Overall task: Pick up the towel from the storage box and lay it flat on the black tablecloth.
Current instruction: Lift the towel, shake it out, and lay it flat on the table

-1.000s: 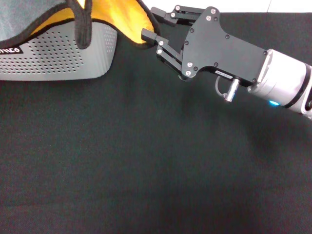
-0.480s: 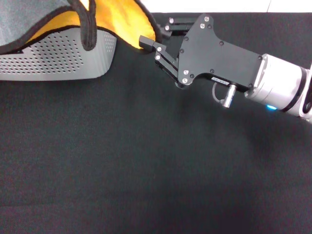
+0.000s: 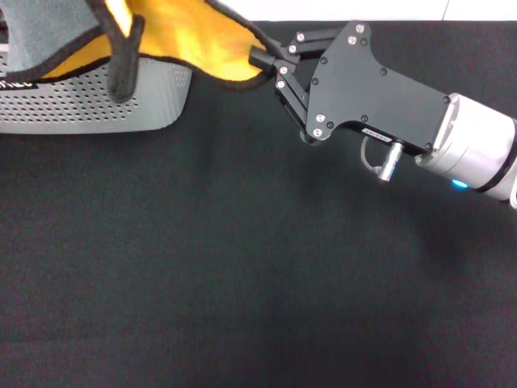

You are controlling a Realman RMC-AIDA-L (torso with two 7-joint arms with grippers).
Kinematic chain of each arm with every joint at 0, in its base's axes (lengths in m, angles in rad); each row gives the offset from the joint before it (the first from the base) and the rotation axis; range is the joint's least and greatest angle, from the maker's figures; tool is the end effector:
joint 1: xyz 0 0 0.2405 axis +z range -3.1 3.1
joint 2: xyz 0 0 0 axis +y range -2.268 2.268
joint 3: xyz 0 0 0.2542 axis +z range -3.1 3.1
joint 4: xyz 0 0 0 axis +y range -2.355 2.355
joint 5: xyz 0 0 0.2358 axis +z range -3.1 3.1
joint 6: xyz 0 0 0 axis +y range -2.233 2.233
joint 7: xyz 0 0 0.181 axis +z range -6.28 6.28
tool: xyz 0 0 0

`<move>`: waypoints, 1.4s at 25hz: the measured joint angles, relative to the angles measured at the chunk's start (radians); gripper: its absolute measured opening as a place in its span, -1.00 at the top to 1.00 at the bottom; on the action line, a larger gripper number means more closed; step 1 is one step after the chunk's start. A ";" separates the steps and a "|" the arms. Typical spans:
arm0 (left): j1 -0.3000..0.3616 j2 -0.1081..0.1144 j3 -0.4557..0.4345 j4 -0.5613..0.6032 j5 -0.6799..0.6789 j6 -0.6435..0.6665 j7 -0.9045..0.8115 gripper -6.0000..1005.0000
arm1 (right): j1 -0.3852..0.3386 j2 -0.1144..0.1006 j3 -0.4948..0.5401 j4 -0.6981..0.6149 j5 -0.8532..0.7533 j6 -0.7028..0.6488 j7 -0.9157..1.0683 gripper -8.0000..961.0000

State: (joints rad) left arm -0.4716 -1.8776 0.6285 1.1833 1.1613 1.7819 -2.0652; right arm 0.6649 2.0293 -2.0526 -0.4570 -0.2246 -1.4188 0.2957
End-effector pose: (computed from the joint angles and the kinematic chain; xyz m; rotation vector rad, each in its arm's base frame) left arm -0.1282 0.3513 0.2317 -2.4000 -0.3359 -1.5226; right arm 0.0978 0.3602 -0.0874 -2.2760 -0.4509 1.3042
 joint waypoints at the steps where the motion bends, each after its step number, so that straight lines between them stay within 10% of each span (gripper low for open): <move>1: 0.002 0.000 0.000 -0.001 0.001 0.004 0.001 0.85 | -0.001 0.000 0.000 0.000 0.000 -0.006 0.000 0.94; 10: 0.043 -0.017 0.000 -0.237 0.034 0.061 0.135 0.84 | -0.055 -0.009 0.061 -0.070 -0.007 -0.035 0.005 0.98; 21: 0.126 -0.156 0.000 -0.478 0.346 0.086 0.646 0.71 | -0.018 -0.045 0.206 -0.120 -0.143 0.038 0.163 0.98; 35: 0.131 -0.207 -0.011 -0.736 0.393 -0.173 1.084 0.24 | -0.068 -0.017 0.502 -0.342 -0.583 0.180 0.492 0.97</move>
State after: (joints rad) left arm -0.3408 -2.0848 0.6174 0.4477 1.5544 1.6091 -0.9811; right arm 0.5965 2.0121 -1.5501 -0.7993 -0.8075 -1.2391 0.7879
